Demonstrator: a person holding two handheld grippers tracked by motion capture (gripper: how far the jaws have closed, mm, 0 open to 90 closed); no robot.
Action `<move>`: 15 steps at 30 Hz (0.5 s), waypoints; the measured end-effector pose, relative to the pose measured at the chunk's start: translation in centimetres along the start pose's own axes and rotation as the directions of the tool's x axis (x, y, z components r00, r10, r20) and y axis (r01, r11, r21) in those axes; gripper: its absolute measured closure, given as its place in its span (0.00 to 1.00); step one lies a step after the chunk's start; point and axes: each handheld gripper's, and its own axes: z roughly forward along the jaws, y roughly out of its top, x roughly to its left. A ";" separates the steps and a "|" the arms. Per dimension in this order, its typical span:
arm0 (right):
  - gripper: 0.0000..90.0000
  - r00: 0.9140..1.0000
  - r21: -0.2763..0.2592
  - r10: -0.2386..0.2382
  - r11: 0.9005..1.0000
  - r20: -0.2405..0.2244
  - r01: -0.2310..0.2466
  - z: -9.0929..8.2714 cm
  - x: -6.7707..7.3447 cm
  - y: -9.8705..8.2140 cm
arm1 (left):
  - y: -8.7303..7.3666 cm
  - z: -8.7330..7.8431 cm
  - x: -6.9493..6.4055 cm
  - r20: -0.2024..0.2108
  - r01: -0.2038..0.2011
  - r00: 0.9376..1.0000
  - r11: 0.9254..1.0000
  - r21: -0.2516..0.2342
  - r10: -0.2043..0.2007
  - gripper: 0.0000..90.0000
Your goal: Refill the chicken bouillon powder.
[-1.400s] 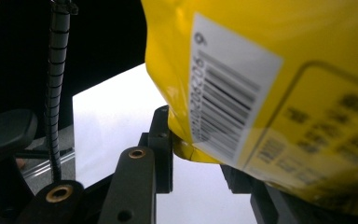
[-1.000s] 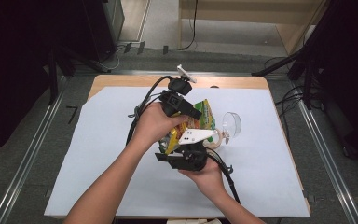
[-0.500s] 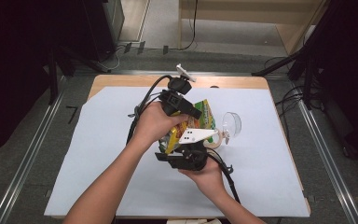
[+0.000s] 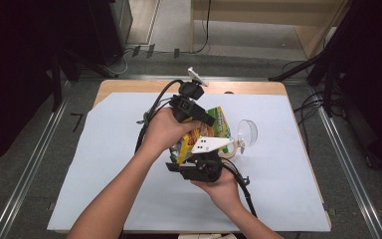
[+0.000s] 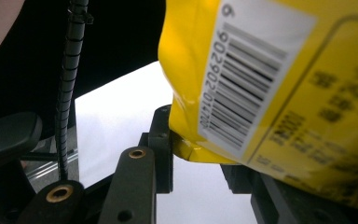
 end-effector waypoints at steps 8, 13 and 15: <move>0.78 1.000 0.002 -0.008 1.000 0.007 0.008 -0.1 0.0 0.0 | 0.0 0.1 -0.1 -0.002 -0.004 1.000 1.000 0.000 0.004 0.90; 0.78 1.000 0.008 -0.008 1.000 0.014 0.008 -0.1 -0.2 -0.2 | 0.0 0.4 -0.1 -0.001 -0.010 1.000 1.000 0.001 0.010 0.90; 0.78 1.000 0.009 -0.006 1.000 0.015 0.006 -0.1 -0.2 -0.3 | 0.0 0.4 -0.1 -0.001 -0.007 1.000 1.000 0.001 0.007 0.90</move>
